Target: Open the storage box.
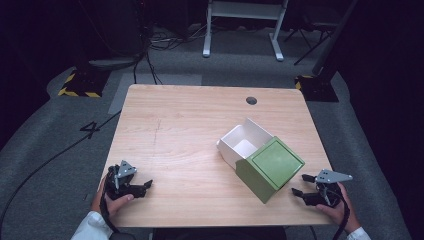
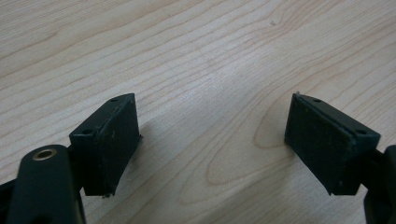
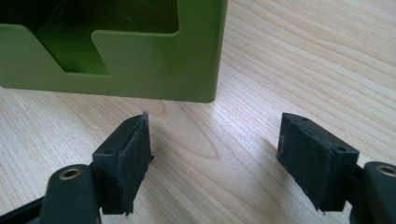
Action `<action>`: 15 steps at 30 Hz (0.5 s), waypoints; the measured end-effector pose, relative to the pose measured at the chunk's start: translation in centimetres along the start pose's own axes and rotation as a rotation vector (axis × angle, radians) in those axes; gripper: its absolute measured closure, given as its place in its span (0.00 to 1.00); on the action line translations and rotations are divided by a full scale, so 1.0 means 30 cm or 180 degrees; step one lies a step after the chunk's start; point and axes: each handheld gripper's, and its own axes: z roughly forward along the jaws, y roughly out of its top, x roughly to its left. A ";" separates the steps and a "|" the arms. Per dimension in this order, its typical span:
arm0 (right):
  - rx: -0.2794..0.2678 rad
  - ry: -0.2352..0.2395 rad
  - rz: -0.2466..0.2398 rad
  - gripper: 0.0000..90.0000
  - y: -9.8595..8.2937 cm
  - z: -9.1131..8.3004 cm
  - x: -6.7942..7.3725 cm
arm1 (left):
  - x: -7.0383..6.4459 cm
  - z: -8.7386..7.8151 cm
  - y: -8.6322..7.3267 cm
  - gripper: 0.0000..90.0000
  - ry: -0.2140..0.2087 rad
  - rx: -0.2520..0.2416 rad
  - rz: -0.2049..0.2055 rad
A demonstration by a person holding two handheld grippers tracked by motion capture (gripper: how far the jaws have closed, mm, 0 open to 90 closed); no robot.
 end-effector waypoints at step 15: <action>0.0009 0.0004 0.0005 0.28 0.000 0.000 0.001 | 0.002 0.002 0.001 0.19 -0.0018 -0.0002 0.0007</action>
